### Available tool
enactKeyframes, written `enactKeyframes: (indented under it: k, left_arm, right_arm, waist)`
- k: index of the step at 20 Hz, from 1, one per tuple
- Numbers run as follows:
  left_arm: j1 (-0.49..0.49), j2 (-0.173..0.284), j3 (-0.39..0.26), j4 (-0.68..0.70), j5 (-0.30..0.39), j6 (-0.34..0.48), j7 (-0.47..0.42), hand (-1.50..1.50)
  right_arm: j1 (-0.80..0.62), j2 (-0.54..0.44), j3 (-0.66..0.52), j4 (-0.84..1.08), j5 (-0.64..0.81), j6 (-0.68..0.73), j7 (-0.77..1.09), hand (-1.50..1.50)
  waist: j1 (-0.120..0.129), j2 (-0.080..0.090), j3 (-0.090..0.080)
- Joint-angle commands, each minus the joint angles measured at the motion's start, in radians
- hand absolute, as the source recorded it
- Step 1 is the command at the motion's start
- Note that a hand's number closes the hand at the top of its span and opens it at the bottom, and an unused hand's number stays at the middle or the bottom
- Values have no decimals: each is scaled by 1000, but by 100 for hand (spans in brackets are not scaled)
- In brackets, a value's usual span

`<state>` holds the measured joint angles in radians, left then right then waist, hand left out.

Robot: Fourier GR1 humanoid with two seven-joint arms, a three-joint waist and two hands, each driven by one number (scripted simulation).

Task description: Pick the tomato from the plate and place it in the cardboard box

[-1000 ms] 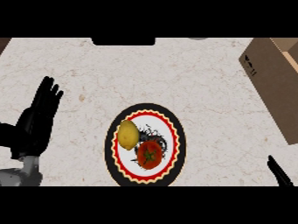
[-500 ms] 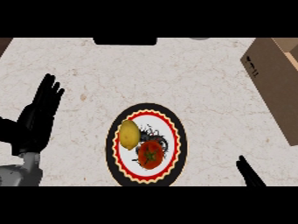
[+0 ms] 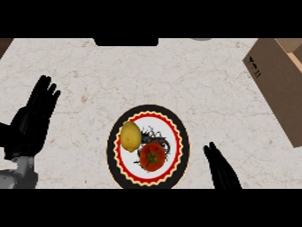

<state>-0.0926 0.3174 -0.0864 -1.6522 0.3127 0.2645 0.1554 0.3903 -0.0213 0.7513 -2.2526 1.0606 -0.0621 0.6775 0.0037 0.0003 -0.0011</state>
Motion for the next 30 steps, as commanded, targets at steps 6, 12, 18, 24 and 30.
enactKeyframes:
  k: [6,12,18,24,30]
  left_arm:
    - [-55,-18,29,-27,-30,-9,68,0]
    - [14,-40,20,-32,-56,-20,24,0]
    - [-25,-67,13,1,-72,-12,45,0]
    - [4,-73,34,17,-67,-47,-10,0]
    - [27,-97,12,1,-88,-39,-27,0]
  right_arm:
    - [-164,18,30,112,-58,-32,156,-150]
    - [-258,7,-7,263,-85,-169,157,-150]
    - [-270,14,91,294,-28,-236,218,-150]
    - [-297,12,101,302,-76,-226,241,-150]
    - [-298,-57,43,336,-83,-249,235,-150]
  waist:
    - [-3,0,1]
    - [4,0,1]
    - [0,0,1]
    - [3,0,0]
    - [8,2,0]
